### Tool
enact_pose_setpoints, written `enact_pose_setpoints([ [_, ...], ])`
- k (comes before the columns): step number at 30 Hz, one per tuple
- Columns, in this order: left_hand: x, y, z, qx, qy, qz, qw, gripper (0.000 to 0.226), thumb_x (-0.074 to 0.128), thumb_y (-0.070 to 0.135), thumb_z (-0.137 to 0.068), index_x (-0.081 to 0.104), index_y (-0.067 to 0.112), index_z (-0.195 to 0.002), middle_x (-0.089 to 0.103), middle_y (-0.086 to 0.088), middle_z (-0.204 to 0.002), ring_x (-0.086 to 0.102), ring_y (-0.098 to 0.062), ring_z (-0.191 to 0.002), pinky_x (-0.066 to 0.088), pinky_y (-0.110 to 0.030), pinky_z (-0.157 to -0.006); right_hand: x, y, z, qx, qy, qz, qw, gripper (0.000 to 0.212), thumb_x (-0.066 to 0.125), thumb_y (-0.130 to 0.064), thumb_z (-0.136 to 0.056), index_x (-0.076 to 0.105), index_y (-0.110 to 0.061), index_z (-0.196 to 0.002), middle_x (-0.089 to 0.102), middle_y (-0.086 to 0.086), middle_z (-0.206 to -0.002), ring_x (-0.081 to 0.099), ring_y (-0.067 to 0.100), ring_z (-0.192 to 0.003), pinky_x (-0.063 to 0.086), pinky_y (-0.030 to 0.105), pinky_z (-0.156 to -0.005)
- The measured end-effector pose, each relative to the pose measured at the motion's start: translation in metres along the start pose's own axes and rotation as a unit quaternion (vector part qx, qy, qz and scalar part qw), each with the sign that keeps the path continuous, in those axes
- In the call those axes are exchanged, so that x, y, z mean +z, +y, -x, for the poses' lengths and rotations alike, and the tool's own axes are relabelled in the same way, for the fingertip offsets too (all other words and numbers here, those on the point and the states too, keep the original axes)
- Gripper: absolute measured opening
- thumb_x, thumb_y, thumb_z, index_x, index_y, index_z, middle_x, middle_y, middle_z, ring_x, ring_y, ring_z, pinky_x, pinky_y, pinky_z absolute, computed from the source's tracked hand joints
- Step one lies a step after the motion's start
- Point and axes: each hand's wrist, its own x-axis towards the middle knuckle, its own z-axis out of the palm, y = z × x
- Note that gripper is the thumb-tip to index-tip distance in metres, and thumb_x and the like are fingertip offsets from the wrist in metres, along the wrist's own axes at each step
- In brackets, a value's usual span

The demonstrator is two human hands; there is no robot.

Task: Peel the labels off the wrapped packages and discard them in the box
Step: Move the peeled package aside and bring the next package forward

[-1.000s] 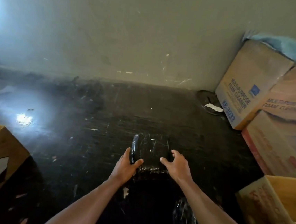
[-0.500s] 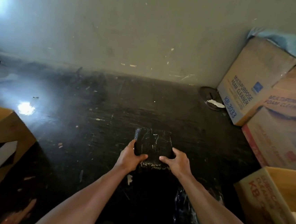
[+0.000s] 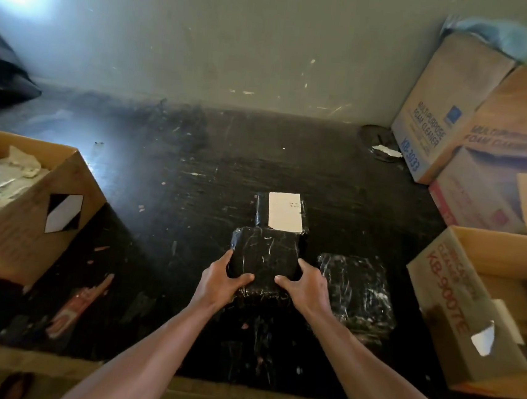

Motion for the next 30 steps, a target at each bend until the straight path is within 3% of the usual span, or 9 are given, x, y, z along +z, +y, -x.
enact_pose_setpoints([
  [4,0.012,-0.025,0.018,-0.03,-0.015,-0.001,0.999,0.072,0.078,0.037,-0.082,0.044,0.028,-0.145,0.068,0.013,-0.113,0.063,-0.002,-0.104,0.047,-0.02,-0.093,0.02,0.014,0.018,0.04,-0.015,0.008,0.999,0.057,0.07,-0.028,-0.092,0.049,-0.001,-0.137,0.061,0.011,-0.131,0.057,0.025,-0.121,0.04,0.023,-0.085],
  [7,0.021,-0.037,0.022,-0.054,-0.019,-0.001,0.998,0.077,0.074,0.035,-0.085,0.036,0.027,-0.151,0.064,0.008,-0.127,0.059,-0.009,-0.117,0.044,-0.027,-0.098,0.034,0.021,0.024,0.041,-0.015,0.014,0.999,0.068,0.069,-0.034,-0.091,0.042,-0.008,-0.147,0.056,0.009,-0.141,0.054,0.024,-0.128,0.045,0.032,-0.099],
  [11,0.027,-0.042,0.017,-0.067,-0.018,0.002,0.998,0.069,0.073,0.033,-0.087,0.039,0.03,-0.147,0.063,0.012,-0.119,0.06,-0.008,-0.112,0.047,-0.026,-0.095,0.044,0.032,0.017,0.042,-0.005,0.001,0.999,0.068,0.07,-0.037,-0.089,0.043,-0.013,-0.147,0.058,0.007,-0.139,0.056,0.023,-0.126,0.05,0.04,-0.102],
  [17,0.03,-0.05,0.003,-0.077,-0.02,-0.03,0.996,0.07,0.077,0.034,-0.081,0.044,0.031,-0.143,0.061,0.011,-0.124,0.058,-0.006,-0.114,0.044,-0.022,-0.093,0.05,0.037,0.009,0.046,0.003,0.013,0.999,0.074,0.069,-0.029,-0.093,0.032,-0.008,-0.153,0.05,0.011,-0.146,0.048,0.026,-0.134,0.043,0.037,-0.107],
  [21,0.028,-0.042,0.0,-0.076,-0.001,-0.061,0.995,0.073,0.074,0.037,-0.083,0.039,0.029,-0.147,0.053,0.007,-0.134,0.053,-0.013,-0.123,0.044,-0.033,-0.103,0.053,0.036,0.004,0.02,0.019,0.022,0.999,0.073,0.066,-0.028,-0.094,0.029,-0.011,-0.155,0.041,0.01,-0.153,0.042,0.026,-0.139,0.038,0.036,-0.109],
  [24,0.022,-0.028,-0.011,-0.065,0.024,-0.075,0.995,0.069,0.07,0.033,-0.088,0.037,0.026,-0.149,0.047,0.0,-0.141,0.049,-0.017,-0.126,0.039,-0.031,-0.1,0.046,0.023,-0.006,-0.011,0.027,0.019,0.999,0.073,0.064,-0.029,-0.095,0.028,-0.013,-0.156,0.035,0.008,-0.156,0.039,0.023,-0.141,0.035,0.03,-0.109],
  [30,0.007,0.016,-0.059,-0.036,0.025,-0.085,0.995,0.073,0.068,0.033,-0.091,0.031,0.02,-0.153,0.039,-0.007,-0.152,0.04,-0.023,-0.138,0.036,-0.041,-0.109,0.01,-0.012,-0.052,-0.068,0.062,0.002,0.996,0.062,0.064,-0.027,-0.095,0.04,-0.012,-0.15,0.048,0.009,-0.146,0.051,0.019,-0.131,0.045,0.031,-0.105],
])
